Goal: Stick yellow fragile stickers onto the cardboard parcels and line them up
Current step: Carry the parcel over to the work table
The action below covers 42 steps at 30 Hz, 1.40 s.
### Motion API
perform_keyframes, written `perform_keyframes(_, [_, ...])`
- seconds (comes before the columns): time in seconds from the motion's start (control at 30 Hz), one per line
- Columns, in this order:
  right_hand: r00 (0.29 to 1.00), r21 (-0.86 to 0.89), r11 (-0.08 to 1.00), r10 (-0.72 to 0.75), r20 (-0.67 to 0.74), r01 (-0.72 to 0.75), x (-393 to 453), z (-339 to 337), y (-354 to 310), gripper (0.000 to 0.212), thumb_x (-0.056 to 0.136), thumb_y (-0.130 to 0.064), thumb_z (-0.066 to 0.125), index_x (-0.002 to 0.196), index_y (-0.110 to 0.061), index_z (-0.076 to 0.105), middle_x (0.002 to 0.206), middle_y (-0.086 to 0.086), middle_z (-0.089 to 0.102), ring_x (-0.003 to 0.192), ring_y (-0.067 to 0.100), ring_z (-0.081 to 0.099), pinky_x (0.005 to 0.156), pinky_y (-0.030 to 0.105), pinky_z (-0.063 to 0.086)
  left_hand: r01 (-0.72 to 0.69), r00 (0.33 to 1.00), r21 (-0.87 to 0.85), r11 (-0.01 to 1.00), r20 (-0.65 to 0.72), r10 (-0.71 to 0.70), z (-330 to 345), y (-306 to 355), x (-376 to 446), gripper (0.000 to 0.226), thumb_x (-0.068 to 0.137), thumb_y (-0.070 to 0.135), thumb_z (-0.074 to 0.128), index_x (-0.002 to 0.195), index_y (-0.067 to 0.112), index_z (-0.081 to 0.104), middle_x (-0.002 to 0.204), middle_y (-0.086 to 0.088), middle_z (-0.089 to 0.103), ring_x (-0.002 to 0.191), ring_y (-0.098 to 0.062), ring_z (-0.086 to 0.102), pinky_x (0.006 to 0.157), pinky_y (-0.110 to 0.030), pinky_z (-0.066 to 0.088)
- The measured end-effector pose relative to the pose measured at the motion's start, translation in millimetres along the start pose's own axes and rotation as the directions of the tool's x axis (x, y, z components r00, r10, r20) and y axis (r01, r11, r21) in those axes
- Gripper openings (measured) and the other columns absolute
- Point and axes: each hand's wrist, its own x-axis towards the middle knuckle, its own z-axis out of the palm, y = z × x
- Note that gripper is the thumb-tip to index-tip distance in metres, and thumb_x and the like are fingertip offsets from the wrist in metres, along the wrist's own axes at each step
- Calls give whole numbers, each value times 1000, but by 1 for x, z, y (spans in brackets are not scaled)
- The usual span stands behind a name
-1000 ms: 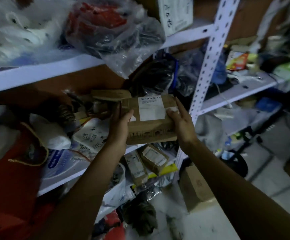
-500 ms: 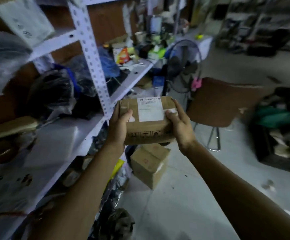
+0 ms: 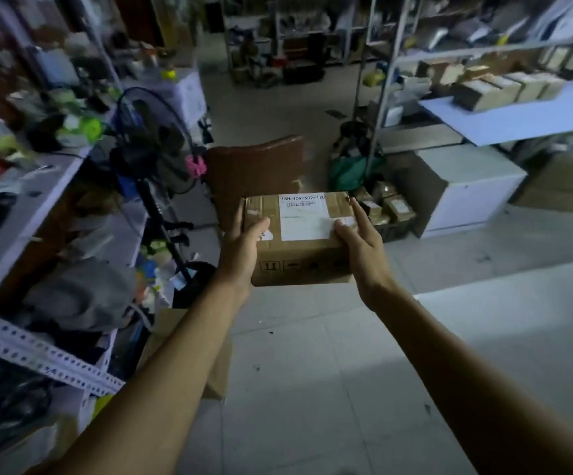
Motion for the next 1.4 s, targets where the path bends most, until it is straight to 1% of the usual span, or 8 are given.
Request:
perform_keyframes(0.13, [993,27,1000,3,-122,0,8,-74,6,56,101,-36,49,152,-41,27,128,-11,55,109,12,56,88,31,48,39,992,46,998,122,-45,78,-15,15,47,92,31,59,135,47,48,125,-1,68,102,-24,71,87,-48,58])
perform_keyframes(0.37, [954,16,1000,10,-299,-6,20,-191,22,55,101,-42,47,152,-42,27,144,-3,51,115,17,57,86,29,50,63,935,98,993,343,-94,204,-39,38,35,95,25,57,110,57,57,119,0,70,103,-25,71,84,-44,58])
perform_keyframes(0.5, [937,8,1000,2,-349,2,34,-242,25,54,102,-36,46,153,-37,28,139,-5,54,113,12,58,87,26,52,79,915,146,986,381,-130,256,-53,53,49,95,27,58,139,46,45,123,1,68,104,-24,70,79,-39,57])
perform_keyframes(0.63, [923,25,1000,17,-385,-8,54,-274,24,45,104,-27,45,148,-33,37,117,-18,61,96,0,64,70,12,53,69,891,166,984,434,-136,296,-61,77,43,96,24,56,137,37,51,122,1,69,105,-21,69,76,-33,56])
perform_keyframes(0.77, [898,5,999,35,-438,-36,89,-301,31,45,104,-33,44,149,-37,35,114,-28,58,100,-1,61,80,17,50,101,868,149,984,471,-161,335,-68,112,32,98,18,54,114,45,54,112,3,72,100,-20,71,73,-31,56])
perform_keyframes(0.97, [859,-36,997,36,-511,-63,172,-346,47,57,100,-43,48,153,-37,29,136,-9,54,111,6,58,80,18,50,108,804,153,982,568,-177,404,-83,196,31,99,14,51,109,42,60,106,0,74,90,-16,72,66,-27,58])
perform_keyframes(1.07, [836,-20,997,55,-545,-78,221,-371,44,67,88,-54,48,151,-40,30,141,-2,53,119,19,57,90,32,52,115,775,157,981,604,-187,444,-86,245,31,98,13,51,118,34,61,113,-7,72,96,-21,71,70,-30,58])
perform_keyframes(1.4, [738,38,995,96,-668,-95,346,-458,38,69,88,-50,48,153,-39,27,141,-4,52,117,15,57,84,28,50,146,644,230,962,717,-269,577,-99,378,33,100,15,49,129,29,56,112,-4,72,95,-18,72,70,-32,57])
